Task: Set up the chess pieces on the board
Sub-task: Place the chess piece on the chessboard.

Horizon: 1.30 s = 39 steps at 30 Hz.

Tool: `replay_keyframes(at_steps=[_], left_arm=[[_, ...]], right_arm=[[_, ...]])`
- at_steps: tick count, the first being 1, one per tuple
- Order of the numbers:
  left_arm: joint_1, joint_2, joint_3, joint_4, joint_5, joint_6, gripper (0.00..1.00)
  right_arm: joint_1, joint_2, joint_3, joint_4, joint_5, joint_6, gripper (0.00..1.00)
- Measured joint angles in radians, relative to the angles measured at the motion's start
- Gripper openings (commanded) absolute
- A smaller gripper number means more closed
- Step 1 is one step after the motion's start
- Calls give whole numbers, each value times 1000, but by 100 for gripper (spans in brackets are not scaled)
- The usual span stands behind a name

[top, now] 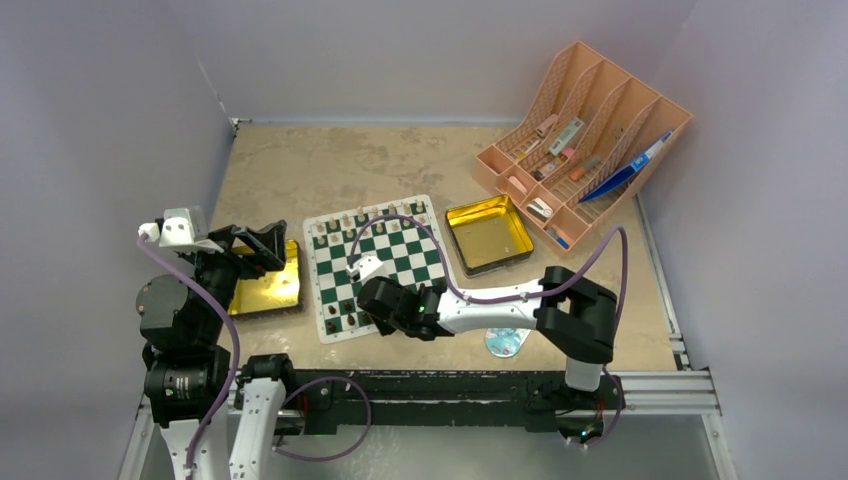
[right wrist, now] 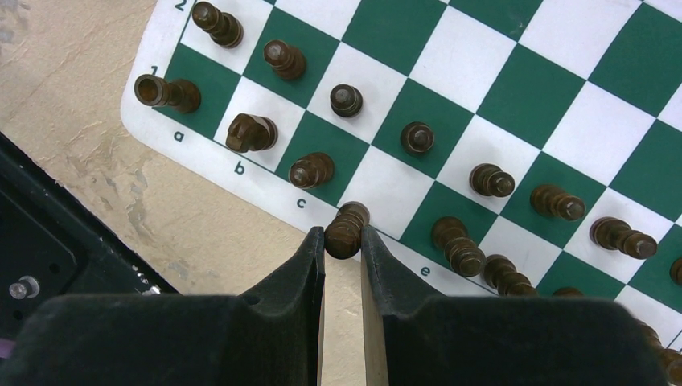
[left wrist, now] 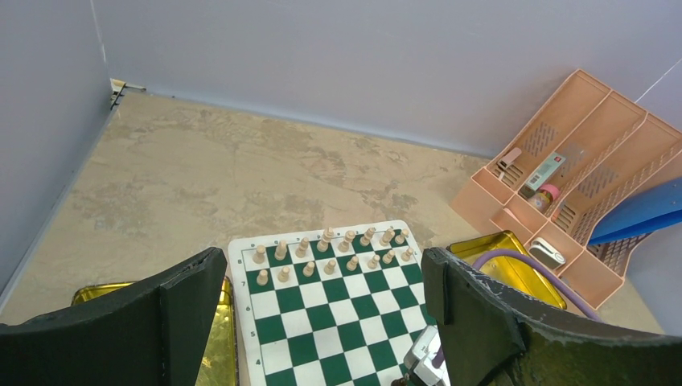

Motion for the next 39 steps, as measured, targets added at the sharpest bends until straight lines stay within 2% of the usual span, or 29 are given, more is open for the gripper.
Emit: replay_keyframes(at_steps=[14, 39], left_arm=[[0, 0, 0, 0, 0, 0, 91], [0, 0, 0, -1, 0, 0, 91]], right_arm=[[0, 8, 39, -35, 52, -1, 18], [-16, 26, 42, -40, 53, 9, 22]])
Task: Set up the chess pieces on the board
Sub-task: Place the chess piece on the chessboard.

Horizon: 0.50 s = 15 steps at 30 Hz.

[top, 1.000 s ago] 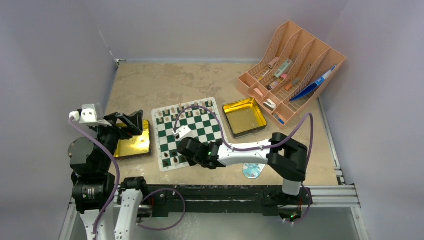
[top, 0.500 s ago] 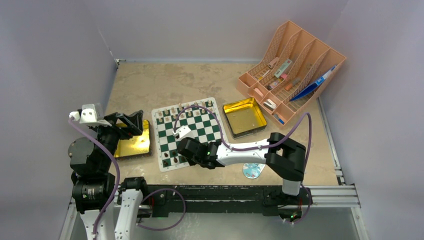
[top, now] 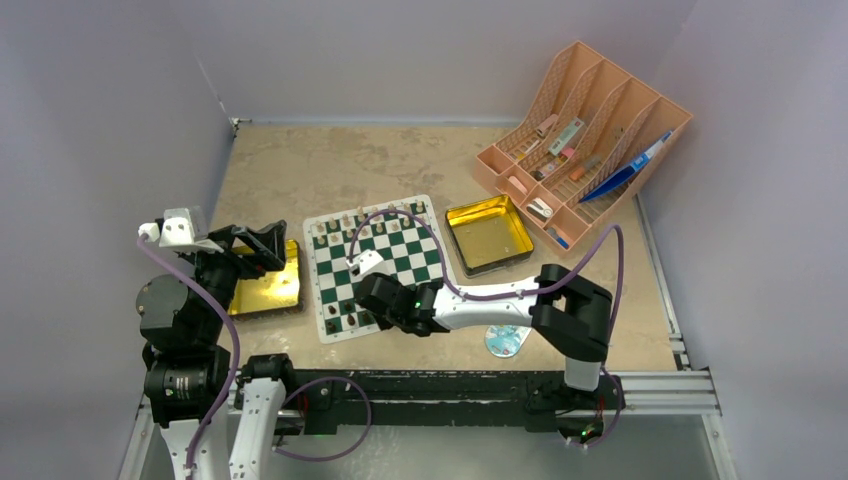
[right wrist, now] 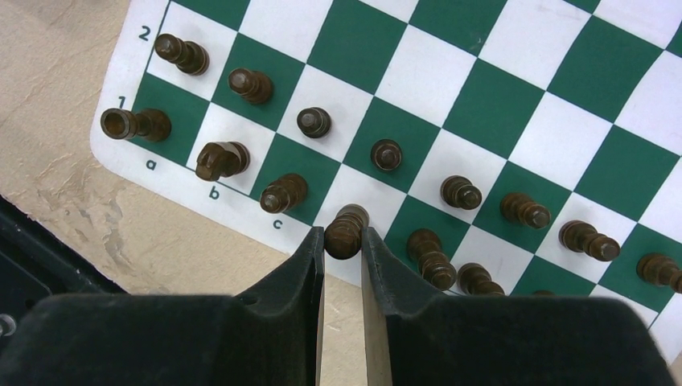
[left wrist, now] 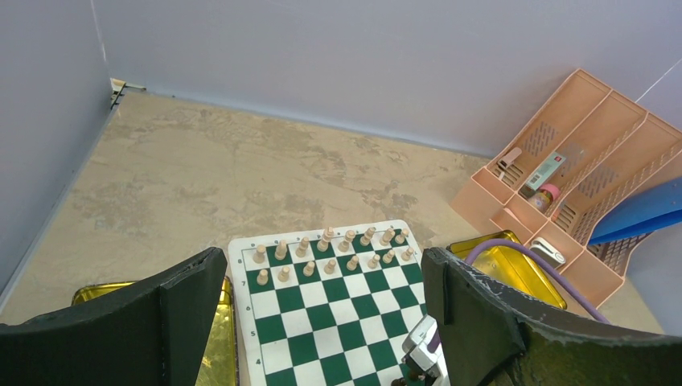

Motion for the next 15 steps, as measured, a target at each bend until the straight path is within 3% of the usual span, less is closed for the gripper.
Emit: replay_keyframes(at_steps=[4, 15], left_arm=[[0, 0, 0, 0, 0, 0, 91], [0, 0, 0, -2, 0, 0, 91]], right_arm=[[-1, 0, 0, 0, 0, 3, 34], [-13, 0, 16, -21, 0, -2, 52]])
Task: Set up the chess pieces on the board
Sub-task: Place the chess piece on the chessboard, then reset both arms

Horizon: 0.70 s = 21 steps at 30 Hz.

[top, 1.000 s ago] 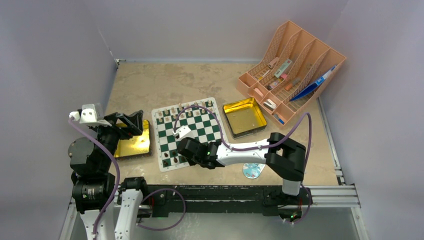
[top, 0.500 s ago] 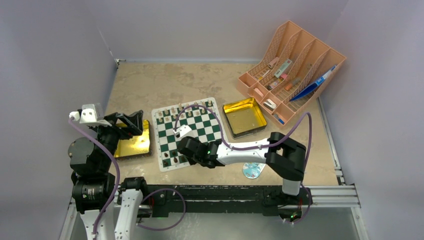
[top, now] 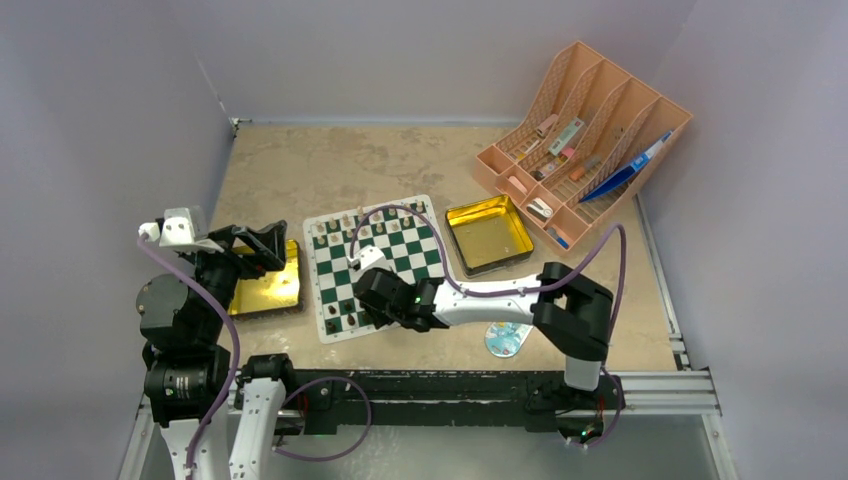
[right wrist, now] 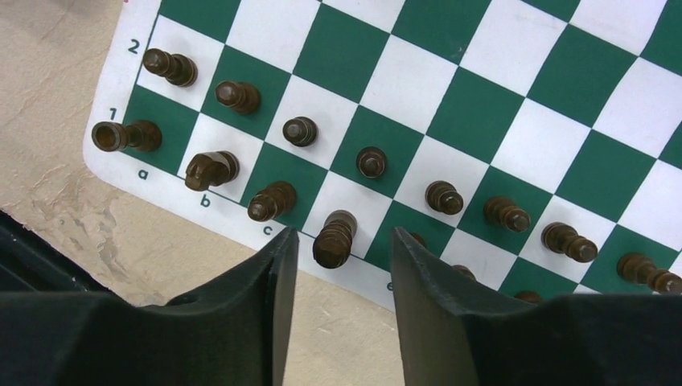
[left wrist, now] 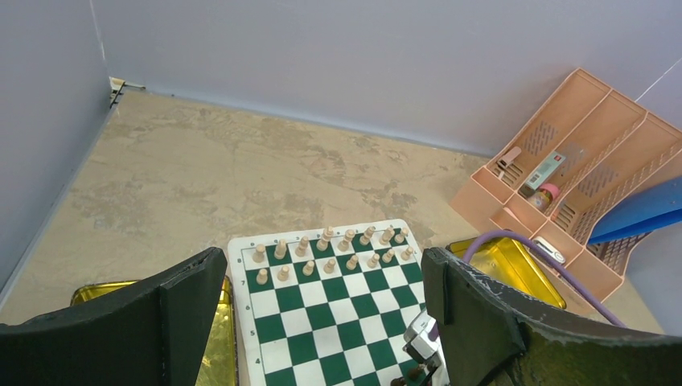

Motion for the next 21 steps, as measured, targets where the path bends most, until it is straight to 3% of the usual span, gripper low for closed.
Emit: replay_keyframes(at_steps=[2, 5, 7, 9, 15, 21], left_arm=[[0, 2, 0, 1, 2, -1, 91], [0, 11, 0, 3, 14, -8, 91], [0, 30, 0, -1, 29, -22, 91], [0, 62, 0, -7, 61, -30, 91], [0, 200, 0, -44, 256, -67, 91], [0, 288, -18, -29, 565, -69, 92]], right_arm=[[0, -5, 6, -10, 0, -1, 58], [-5, -54, 6, -33, -8, -2, 78], [-11, -116, 6, -42, -18, -6, 84], [-23, -190, 5, -48, -28, -11, 98], [-102, -456, -53, -56, -45, -12, 99], [-143, -724, -145, -117, -29, 21, 99]])
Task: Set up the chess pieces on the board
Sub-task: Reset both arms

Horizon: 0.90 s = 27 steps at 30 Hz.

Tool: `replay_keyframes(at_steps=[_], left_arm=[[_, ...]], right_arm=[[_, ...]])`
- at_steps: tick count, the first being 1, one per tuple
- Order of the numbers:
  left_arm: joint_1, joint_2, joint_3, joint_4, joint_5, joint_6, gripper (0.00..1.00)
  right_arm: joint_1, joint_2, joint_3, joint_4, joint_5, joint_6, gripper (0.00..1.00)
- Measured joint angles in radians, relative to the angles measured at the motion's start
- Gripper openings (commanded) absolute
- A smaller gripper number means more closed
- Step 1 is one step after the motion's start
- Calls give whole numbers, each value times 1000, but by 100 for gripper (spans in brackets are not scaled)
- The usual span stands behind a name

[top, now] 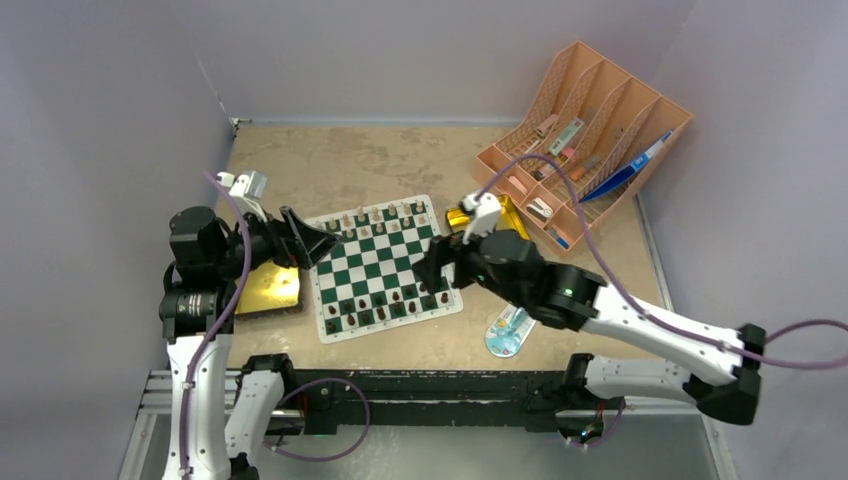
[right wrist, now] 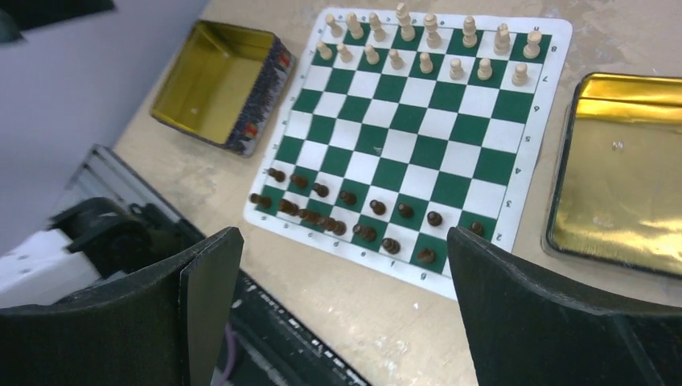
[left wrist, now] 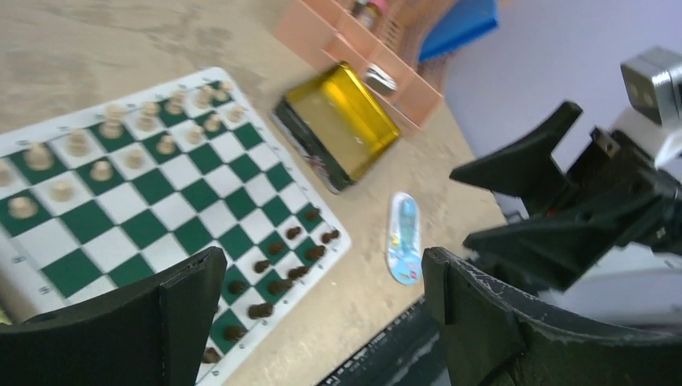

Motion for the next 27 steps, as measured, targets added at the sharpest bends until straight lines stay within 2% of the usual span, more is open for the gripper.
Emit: replay_keyframes(at_steps=[6, 12, 27], left_arm=[[-10, -37, -41, 53, 204, -18, 92], [-14, -60, -84, 100, 280, -36, 92], [-14, -62, -124, 130, 295, -59, 92]], right_arm=[[0, -294, -73, -62, 7, 96, 99], [0, -466, -93, -111, 56, 192, 99], [0, -514, -93, -132, 123, 256, 99]])
